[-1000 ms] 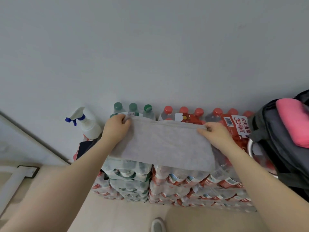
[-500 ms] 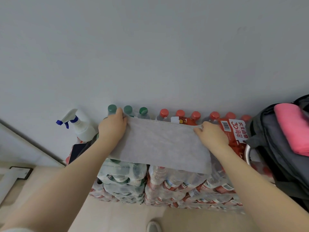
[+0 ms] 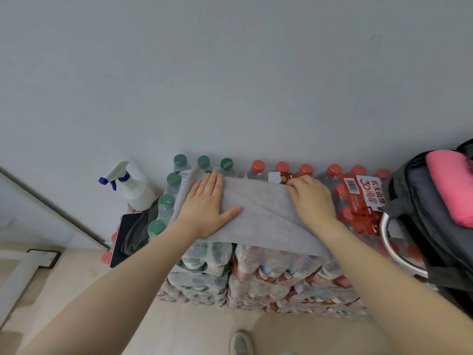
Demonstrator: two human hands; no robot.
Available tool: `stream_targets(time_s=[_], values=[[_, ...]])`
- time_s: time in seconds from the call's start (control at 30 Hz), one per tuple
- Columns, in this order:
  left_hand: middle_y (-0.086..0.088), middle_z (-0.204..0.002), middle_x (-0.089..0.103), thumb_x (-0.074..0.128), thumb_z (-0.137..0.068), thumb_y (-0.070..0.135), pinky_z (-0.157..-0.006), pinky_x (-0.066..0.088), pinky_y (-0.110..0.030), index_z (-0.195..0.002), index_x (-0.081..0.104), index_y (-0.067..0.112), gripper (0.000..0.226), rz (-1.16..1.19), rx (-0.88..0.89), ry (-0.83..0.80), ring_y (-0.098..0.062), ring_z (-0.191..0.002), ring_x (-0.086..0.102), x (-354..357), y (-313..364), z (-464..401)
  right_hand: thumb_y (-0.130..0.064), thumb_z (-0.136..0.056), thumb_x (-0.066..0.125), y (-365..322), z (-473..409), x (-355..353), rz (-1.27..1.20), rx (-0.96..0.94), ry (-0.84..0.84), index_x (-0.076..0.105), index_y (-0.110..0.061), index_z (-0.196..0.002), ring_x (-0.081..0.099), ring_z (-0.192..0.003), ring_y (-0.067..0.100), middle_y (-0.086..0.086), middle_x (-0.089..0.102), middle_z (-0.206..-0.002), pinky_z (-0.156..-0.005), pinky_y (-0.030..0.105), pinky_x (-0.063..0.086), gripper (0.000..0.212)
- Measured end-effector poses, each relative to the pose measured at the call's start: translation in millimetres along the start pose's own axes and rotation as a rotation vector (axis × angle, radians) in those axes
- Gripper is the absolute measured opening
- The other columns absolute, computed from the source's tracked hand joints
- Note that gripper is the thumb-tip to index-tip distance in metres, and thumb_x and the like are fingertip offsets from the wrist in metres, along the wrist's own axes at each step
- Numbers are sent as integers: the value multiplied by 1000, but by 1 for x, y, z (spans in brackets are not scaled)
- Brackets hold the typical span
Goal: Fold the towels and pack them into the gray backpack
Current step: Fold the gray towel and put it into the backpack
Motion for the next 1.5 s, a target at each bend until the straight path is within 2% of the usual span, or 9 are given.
stream_targets(time_s=[0.2,0.43,0.6,0.73,0.87,1.03,1.13,1.27,1.5], values=[[-9,-157,-8,3,-60,83,-116,-5,-35,-147,-5,10,114,17,-70,30,-22,-145,-7,-3,1,1,-21,-90,55,32,-3,-14,-130,-7,-55,64,-11,-97,57,-97,23,6,62,-105,-76,31,42,14],[-9,-157,-4,12,-63,84,-114,-10,-32,-148,0,11,112,11,-137,73,-21,-145,-7,-9,-5,1,-25,-97,39,33,-21,-15,60,164,-123,53,-11,-102,57,-85,28,12,64,-101,-68,34,41,21],[-11,-157,-8,10,-50,91,-113,-12,-31,-147,-4,9,128,-31,-124,61,-21,-144,-9,-8,-6,1,-5,-91,38,-10,-11,-16,313,79,13,43,-5,-130,31,-132,33,17,39,-140,-107,42,26,39],[-6,-157,-10,6,-53,87,-116,-10,-32,-147,-4,11,121,13,-66,39,-17,-144,-10,-8,-12,2,-35,-99,27,-74,14,18,79,-292,-203,16,-18,-148,-1,-146,19,2,4,-159,-117,38,-2,52],[0,-157,-7,20,-83,74,-117,1,-33,-148,-2,19,89,63,-150,21,-17,-145,-5,-9,-31,10,-53,-96,16,-43,15,31,118,-163,-315,-1,-30,-148,-9,-146,17,-4,-9,-158,-116,38,-5,60],[-4,-158,-2,11,-73,78,-118,1,-39,-148,-1,14,99,-43,-158,42,-20,-145,-1,-11,-29,13,-49,-97,17,9,35,16,52,103,-285,-3,-20,-149,-3,-146,20,0,-7,-158,-117,41,4,63],[-7,-157,3,-4,-68,76,-117,-3,-41,-148,8,14,103,-113,-126,93,-22,-145,-3,-15,-22,17,-44,-96,36,15,47,13,-284,377,-176,2,-8,-148,23,-140,31,12,9,-157,-110,45,27,72],[-5,-158,1,12,-90,64,-117,-5,-37,-148,13,19,73,-55,55,97,-22,-145,-5,-20,13,16,-44,-84,59,31,54,17,-533,659,-87,41,-2,-130,52,-113,36,17,50,-129,-92,46,47,65],[-1,-157,-6,30,-84,70,-117,-5,-33,-148,3,20,86,-11,250,-32,-16,-145,-5,1,65,1,-33,-86,61,24,59,11,-450,663,-96,44,1,-121,55,-109,37,18,55,-121,-86,42,49,52]])
Point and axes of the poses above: each hand's wrist, its own z-axis away from the middle knuckle, its own x-axis out of the palm, y = z × x, the point moved 4 cm from there along -z, towards the middle knuckle
